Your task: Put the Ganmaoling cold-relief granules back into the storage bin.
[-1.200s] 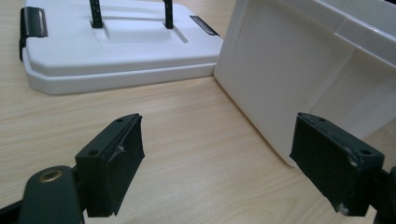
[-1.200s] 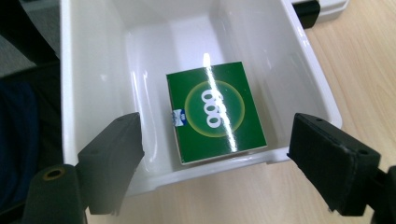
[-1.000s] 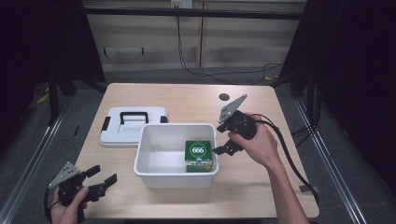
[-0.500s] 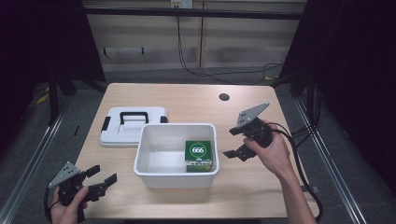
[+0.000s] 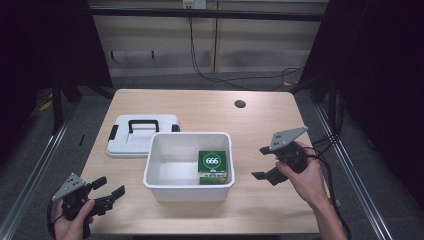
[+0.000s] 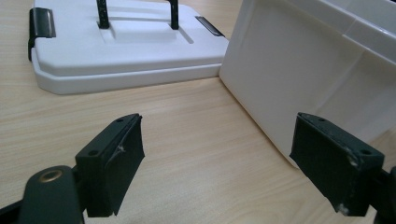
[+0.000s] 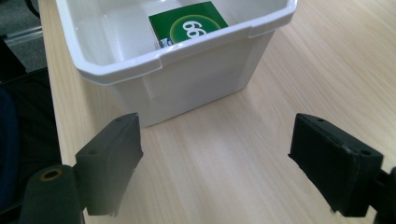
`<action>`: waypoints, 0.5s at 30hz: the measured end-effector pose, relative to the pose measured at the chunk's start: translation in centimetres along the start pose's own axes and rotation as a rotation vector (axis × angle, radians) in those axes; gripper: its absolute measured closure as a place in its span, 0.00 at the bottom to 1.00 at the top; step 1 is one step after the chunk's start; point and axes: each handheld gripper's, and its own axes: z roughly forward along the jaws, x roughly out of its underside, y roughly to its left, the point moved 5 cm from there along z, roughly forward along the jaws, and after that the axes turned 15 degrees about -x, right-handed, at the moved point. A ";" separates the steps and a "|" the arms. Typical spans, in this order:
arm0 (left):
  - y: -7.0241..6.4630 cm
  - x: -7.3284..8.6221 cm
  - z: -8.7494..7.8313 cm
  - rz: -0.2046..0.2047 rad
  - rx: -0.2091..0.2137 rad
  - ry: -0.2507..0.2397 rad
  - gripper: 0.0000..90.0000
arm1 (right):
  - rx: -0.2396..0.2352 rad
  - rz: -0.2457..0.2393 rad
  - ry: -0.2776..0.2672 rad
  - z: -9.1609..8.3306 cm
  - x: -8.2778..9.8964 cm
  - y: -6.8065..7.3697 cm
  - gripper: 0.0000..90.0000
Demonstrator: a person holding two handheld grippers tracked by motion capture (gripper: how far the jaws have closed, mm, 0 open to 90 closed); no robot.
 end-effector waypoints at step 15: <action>-0.1 -0.1 -0.1 0.004 -0.004 -0.007 0.18 | 0.087 0.105 -0.167 0.1 4.5 -0.5 0.19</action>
